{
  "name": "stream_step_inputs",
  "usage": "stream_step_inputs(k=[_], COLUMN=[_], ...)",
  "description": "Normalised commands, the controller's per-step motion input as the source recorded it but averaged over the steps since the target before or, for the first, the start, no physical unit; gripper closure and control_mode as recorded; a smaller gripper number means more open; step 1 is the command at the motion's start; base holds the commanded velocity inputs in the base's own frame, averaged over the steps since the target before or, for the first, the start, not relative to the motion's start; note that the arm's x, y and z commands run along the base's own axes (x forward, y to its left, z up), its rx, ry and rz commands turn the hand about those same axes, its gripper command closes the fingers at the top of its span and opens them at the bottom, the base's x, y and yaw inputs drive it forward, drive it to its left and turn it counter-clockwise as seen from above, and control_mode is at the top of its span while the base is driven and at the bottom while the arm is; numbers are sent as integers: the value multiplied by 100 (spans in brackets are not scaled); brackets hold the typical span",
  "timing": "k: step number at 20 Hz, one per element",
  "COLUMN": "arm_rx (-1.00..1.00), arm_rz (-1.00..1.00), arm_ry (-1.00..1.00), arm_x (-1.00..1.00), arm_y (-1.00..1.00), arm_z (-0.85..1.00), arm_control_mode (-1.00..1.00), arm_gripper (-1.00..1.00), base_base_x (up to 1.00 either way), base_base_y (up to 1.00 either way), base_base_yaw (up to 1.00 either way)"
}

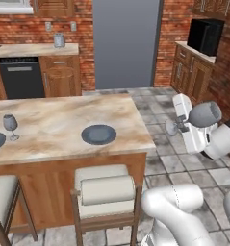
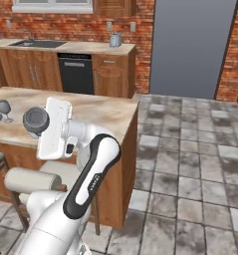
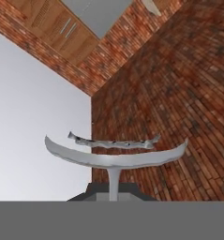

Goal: Retrieve the wine glasses from the counter and place one next to each plate.

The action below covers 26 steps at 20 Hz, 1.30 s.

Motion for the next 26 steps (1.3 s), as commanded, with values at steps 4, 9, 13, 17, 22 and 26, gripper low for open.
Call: stream_step_inputs(k=[4,9,13,17,22,26], arm_rx=[0,0,0,0,0,0], arm_rz=[0,0,0,0,0,0], arm_ry=[0,0,0,0,0,0], arm_x=[0,0,0,0,0,0], arm_y=[0,0,0,0,0,0], arm_z=[0,0,0,0,0,0], arm_control_mode=[100,100,100,100,100,100], arm_gripper=[100,100,100,100,100,100], base_base_x=[26,2,-53,-13,100,81], base_base_y=[-19,-43,-86,-79,-1,5], base_base_yaw=[15,36,40,14,0,2])
